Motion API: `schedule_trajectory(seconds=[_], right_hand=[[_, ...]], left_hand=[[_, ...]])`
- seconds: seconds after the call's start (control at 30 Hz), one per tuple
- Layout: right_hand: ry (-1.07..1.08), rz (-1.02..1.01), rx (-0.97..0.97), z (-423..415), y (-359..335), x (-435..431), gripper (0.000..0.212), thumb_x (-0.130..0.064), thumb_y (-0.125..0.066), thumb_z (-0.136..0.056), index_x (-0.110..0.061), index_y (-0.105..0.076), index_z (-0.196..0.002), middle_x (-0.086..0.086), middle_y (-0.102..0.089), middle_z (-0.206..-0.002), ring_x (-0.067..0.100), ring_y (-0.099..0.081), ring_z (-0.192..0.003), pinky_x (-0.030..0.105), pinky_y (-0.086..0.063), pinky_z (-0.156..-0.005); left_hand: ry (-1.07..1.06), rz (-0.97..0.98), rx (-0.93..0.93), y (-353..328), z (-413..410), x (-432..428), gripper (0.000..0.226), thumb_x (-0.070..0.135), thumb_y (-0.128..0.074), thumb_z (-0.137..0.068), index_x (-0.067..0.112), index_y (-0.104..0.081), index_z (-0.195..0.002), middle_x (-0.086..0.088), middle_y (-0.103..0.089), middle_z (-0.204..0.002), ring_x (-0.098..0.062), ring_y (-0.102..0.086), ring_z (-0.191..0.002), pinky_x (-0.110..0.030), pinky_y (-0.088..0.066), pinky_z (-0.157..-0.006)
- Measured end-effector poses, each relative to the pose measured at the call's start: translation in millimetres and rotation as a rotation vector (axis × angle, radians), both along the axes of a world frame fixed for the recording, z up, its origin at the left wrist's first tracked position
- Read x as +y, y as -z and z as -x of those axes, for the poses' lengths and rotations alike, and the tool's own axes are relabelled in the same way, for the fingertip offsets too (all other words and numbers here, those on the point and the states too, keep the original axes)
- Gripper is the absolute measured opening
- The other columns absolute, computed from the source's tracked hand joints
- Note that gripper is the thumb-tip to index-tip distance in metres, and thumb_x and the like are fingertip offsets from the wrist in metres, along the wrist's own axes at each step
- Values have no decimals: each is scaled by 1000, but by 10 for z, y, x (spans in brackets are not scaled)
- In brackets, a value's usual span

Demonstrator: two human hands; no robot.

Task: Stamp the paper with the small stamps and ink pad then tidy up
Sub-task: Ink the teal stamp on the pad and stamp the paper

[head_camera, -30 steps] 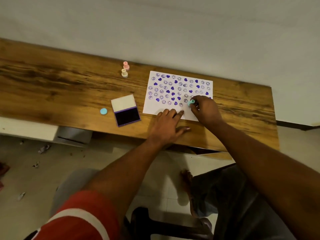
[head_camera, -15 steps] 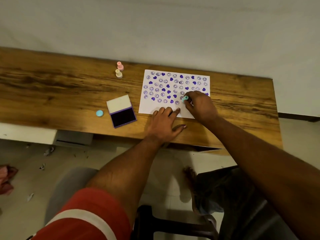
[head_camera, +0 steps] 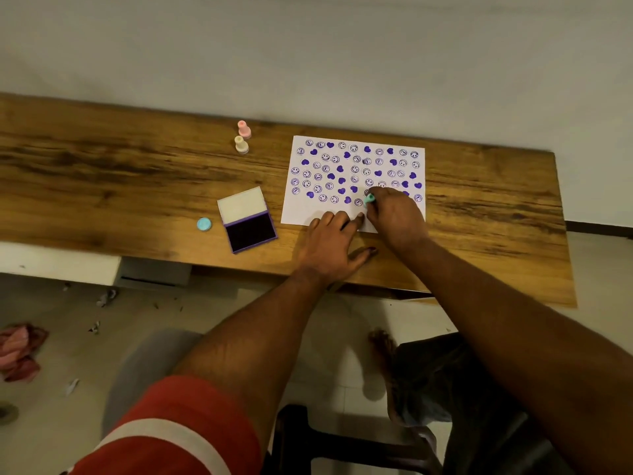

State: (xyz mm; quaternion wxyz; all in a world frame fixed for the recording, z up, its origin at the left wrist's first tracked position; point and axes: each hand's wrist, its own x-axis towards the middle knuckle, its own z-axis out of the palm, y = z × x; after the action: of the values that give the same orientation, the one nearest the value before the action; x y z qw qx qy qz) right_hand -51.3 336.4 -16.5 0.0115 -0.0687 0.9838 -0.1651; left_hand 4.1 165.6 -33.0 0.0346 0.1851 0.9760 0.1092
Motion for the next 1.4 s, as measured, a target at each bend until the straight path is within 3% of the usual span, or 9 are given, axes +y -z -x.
schedule_trajectory(seconds=[0.43, 0.53, 0.7, 0.8, 0.93, 1.1, 1.23, 1.3, 1.4], right_hand=[[0, 59, -91, -26, -155, 4, 35, -25, -54, -104, -8, -61, -135, 17, -69, -126, 34, -65, -112, 39, -50, -92], [89, 278, -79, -26, -247, 26, 33, -25, -62, -101, -10, -65, -130, 11, -73, -119, 26, -69, -106, 33, -52, -89], [564, 823, 26, -13, -331, 58, 27, -25, -69, -97, -6, -71, -116, 5, -76, -100, 16, -71, -89, 36, -59, -80], [679, 897, -14, -24, -360, -14, 29, -27, -71, -96, -7, -72, -117, 3, -76, -100, 15, -71, -90, 36, -59, -79], [546, 736, -33, -37, -399, -318, 32, -37, -71, -95, -15, -71, -118, -1, -76, -105, 15, -72, -95, 41, -62, -85], [154, 578, -13, -82, -552, -1074, 30, -41, -73, -93, -18, -74, -113, -8, -73, -97, 6, -67, -83, 21, -54, -73], [-124, 434, -62, -129, -574, -1729, 35, -43, -70, -93, -18, -73, -118, -10, -73, -101, 2, -64, -81, 13, -44, -67], [-242, 365, -94, -131, -599, -2001, 33, -40, -70, -93, -20, -72, -119, -10, -73, -104, 2, -62, -83, 12, -42, -65], [-355, 297, -113, -109, -584, -2356, 27, -33, -71, -91, -23, -72, -116, -7, -73, -105, 2, -57, -79, 15, -44, -65]], left_hand=[[19, 3, -36, -98, -6, -21, 79, 76, -35, -97, 25, -41, -158, -3, -55, -136, -23, -47, -121, -41, -38, -103], [32, -40, -75, -163, 3, -50, 78, 74, -38, -99, 27, -36, -161, -4, -52, -139, -22, -46, -125, -40, -39, -104], [9, -104, 15, -320, 14, -402, 76, 71, -44, -99, 27, -37, -161, -4, -53, -139, -22, -47, -125, -40, -43, -101], [7, -117, 111, -434, 60, -856, 72, 69, -49, -99, 25, -45, -156, -5, -59, -134, -23, -53, -119, -41, -50, -94], [-113, -179, 142, -570, 39, -1608, 66, 64, -59, -95, 22, -59, -145, -5, -63, -124, -26, -58, -111, -43, -52, -87], [-458, -358, 70, -621, -75, -2252, 60, 50, -80, -86, 23, -66, -138, -3, -64, -119, -20, -63, -104, -35, -49, -79], [-536, -387, -83, -496, -153, -2589, 70, 50, -90, -74, 23, -68, -134, 0, -64, -123, -18, -66, -106, -30, -50, -84], [-567, -390, -145, -448, -159, -2678, 74, 51, -93, -70, 25, -68, -134, 1, -64, -126, -18, -65, -110, -31, -51, -91], [-562, -376, -171, -418, -113, -2734, 72, 49, -92, -71, 23, -68, -134, 1, -65, -127, -19, -65, -112, -29, -48, -89]])
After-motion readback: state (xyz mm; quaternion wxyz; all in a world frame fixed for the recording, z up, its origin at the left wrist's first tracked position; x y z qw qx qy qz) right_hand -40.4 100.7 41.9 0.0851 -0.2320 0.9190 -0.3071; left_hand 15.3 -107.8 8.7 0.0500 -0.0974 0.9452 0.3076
